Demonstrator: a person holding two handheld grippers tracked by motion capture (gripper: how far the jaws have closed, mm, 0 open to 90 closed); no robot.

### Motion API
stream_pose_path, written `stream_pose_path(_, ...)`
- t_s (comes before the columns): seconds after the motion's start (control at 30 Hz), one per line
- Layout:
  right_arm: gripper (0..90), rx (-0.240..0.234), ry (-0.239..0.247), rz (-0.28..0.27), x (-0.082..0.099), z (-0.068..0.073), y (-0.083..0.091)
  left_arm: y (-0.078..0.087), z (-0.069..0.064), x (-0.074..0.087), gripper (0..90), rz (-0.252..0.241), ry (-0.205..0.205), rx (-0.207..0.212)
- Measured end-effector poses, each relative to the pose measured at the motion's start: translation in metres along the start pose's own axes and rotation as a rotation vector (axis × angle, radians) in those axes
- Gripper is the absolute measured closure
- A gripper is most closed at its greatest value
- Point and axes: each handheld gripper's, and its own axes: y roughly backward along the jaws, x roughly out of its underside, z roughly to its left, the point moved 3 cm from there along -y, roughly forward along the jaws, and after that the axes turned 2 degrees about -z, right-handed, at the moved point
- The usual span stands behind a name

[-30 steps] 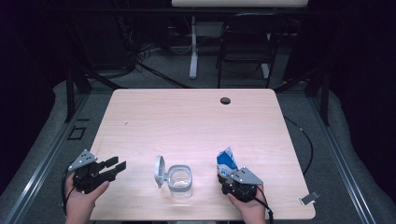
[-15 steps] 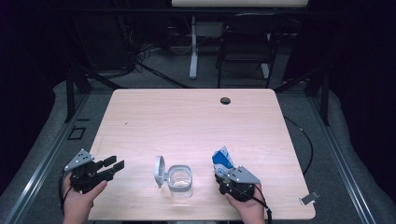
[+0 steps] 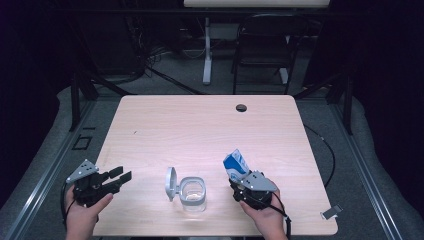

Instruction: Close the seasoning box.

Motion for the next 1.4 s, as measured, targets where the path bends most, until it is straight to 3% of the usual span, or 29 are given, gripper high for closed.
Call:
stream_pose_path(0.4, 41.3, 0.008, 0.045, -0.019, -0.018, 0.0, 0.004, 0.0, -0.001, 0.0, 56.1, 0.005, -0.004, 0.004)
stream_pose_path(0.97, 41.3, 0.031, 0.099, -0.014, -0.026, 0.003, 0.001, -0.001, -0.001, 0.0, 56.0, 0.004, -0.009, 0.007)
stream_pose_path(1.4, 41.3, 0.061, 0.171, -0.01, -0.027, 0.007, -0.001, 0.0, 0.0, -0.001, 56.0, 0.006, -0.013, 0.003)
